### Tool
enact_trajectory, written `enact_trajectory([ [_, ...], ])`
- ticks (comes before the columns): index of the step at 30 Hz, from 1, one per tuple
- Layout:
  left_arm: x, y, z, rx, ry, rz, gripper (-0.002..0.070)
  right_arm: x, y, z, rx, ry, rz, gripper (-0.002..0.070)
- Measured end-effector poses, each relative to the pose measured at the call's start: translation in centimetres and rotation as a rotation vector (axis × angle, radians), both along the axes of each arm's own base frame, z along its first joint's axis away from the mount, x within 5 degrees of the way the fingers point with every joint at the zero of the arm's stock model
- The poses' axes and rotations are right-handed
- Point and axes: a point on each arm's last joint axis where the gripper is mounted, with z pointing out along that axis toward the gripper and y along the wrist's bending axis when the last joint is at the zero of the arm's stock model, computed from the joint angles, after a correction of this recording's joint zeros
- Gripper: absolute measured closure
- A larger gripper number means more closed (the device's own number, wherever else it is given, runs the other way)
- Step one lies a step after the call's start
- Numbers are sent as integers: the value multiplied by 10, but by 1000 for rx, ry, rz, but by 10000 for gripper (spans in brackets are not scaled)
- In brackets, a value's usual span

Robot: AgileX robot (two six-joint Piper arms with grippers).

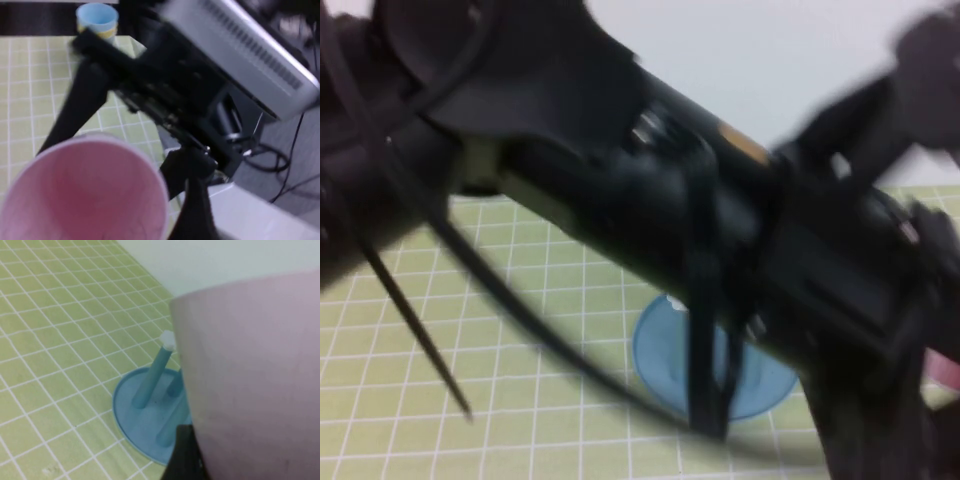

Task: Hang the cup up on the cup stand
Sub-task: Adjust the cup with two arms

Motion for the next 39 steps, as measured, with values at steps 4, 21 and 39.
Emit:
enact_trajectory([
  [4,4,-11,-8,28,-53,77,151,0,0,0,2,2,-1,101],
  [21,31,-39,-43,136,93,234,597,0,0,-1,-6,11,10,103],
  [39,42,-40,-38,81,256,357,667,7,-5,1,49,11,-104,-6],
])
